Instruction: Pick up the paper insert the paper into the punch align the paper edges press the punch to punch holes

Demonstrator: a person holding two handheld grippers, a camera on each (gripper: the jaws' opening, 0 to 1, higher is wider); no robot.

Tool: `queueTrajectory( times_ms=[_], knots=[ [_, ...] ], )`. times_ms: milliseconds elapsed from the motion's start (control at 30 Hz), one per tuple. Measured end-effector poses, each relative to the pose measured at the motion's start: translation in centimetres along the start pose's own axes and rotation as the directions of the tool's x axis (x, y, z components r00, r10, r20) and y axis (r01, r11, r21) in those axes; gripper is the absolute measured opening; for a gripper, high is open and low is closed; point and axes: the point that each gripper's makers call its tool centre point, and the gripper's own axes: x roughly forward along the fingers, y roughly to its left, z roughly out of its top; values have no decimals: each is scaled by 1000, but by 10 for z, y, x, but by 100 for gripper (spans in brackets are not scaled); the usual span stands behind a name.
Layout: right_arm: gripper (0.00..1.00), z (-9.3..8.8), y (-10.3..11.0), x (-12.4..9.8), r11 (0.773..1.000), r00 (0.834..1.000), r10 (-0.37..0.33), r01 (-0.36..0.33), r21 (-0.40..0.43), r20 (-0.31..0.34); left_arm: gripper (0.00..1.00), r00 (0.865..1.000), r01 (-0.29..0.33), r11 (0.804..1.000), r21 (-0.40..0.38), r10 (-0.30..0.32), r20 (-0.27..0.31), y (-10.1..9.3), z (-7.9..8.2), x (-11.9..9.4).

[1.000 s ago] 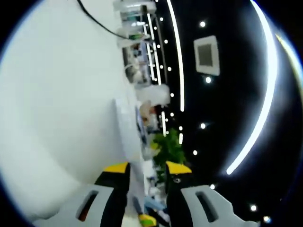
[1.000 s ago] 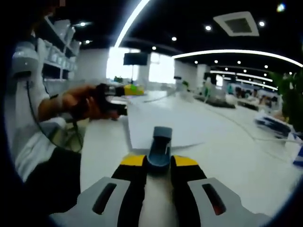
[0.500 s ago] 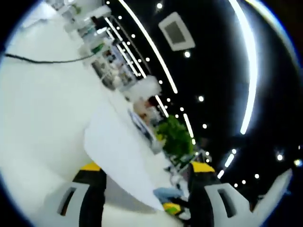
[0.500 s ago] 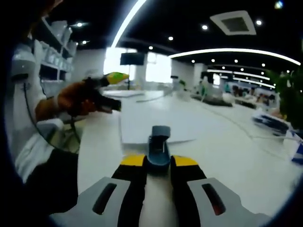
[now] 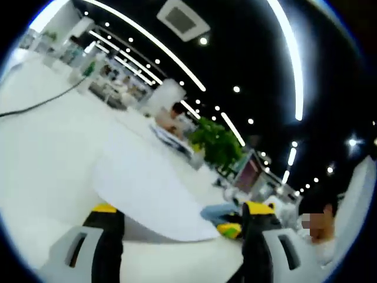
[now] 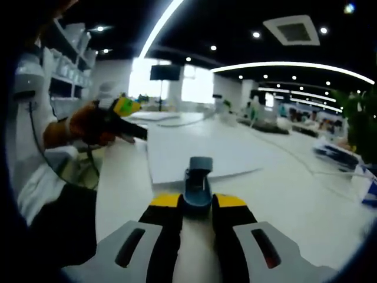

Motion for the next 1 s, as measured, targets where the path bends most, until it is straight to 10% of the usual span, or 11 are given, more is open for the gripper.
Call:
queueTrajectory(
  times_ms=[400, 1000],
  knots=[
    [23, 0, -1, 0, 1000, 1000, -3, 3, 5, 0, 89, 990, 24, 918, 395, 34, -140, -19, -25, -7],
    [23, 0, -2, 0, 1000, 1000, -5, 5, 5, 0, 88, 948, 178, 905, 387, -53, -313, -62, -60, -40]
  ],
)
